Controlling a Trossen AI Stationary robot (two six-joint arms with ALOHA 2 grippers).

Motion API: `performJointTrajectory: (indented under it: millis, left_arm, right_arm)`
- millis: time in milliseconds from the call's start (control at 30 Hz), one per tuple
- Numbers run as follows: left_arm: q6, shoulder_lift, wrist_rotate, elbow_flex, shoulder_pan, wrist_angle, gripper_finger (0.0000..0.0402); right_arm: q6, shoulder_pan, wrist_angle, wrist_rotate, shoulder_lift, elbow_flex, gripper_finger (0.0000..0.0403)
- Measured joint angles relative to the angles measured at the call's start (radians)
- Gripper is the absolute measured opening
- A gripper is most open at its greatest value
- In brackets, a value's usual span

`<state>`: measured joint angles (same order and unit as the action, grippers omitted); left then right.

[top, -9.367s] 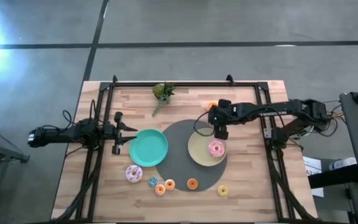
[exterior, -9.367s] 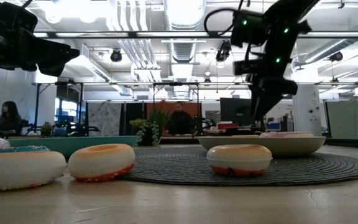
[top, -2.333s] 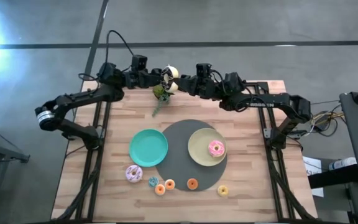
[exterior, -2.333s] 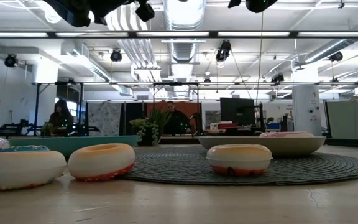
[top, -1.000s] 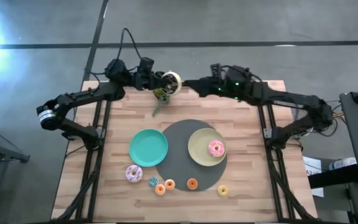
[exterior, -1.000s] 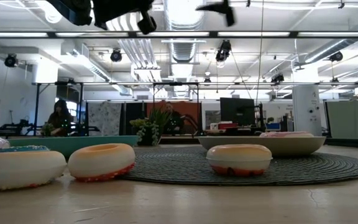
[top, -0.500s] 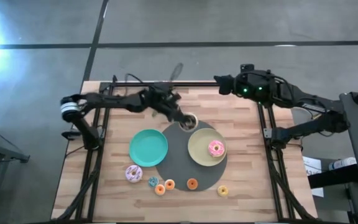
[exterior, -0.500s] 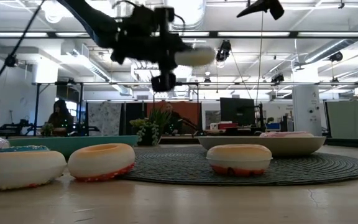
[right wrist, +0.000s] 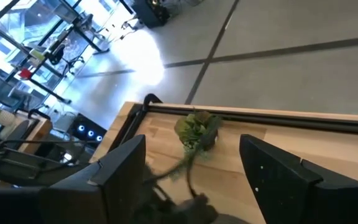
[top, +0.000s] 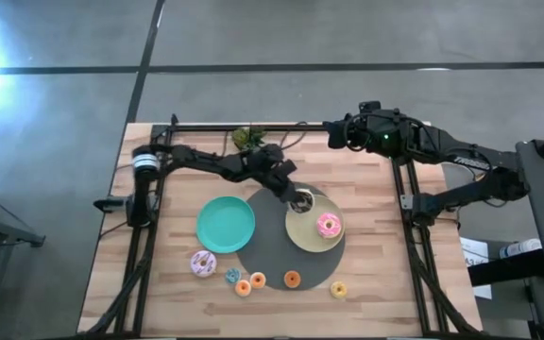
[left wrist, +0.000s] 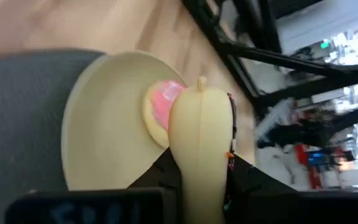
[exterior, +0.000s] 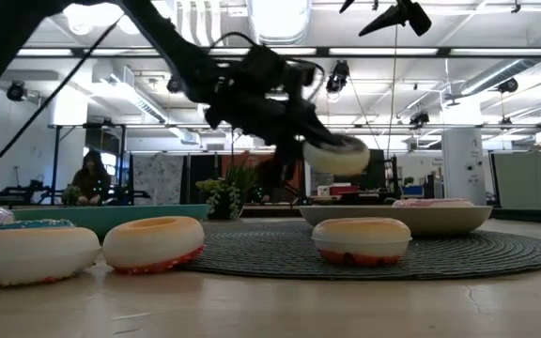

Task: Pick & Place donuts
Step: Put the black doughnut on the light brown plate

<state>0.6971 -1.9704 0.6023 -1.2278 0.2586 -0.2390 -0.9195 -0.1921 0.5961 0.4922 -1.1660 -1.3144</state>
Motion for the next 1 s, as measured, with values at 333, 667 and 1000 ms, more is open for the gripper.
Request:
performJointTrajectory:
  millis: [333,667,1000]
  left_arm:
    - [-0.318,-0.178,-0.083,-0.375,-0.056,0.581,0.0137]
    - [-0.491,-0.125,-0.289,-0.424,-0.077,0.640,0.0149]
    - [-0.555,-0.113,-0.396,-0.398,-0.076,0.645,0.0149]
  right_arm:
    - [0.003,0.009,0.000,-0.003,0.001,0.001,0.0251]
    - [0.014,0.011,0.002,0.005,0.001,0.002,0.0247]
    - [0.015,0.011,0.007,0.006,0.001,0.002,0.0247]
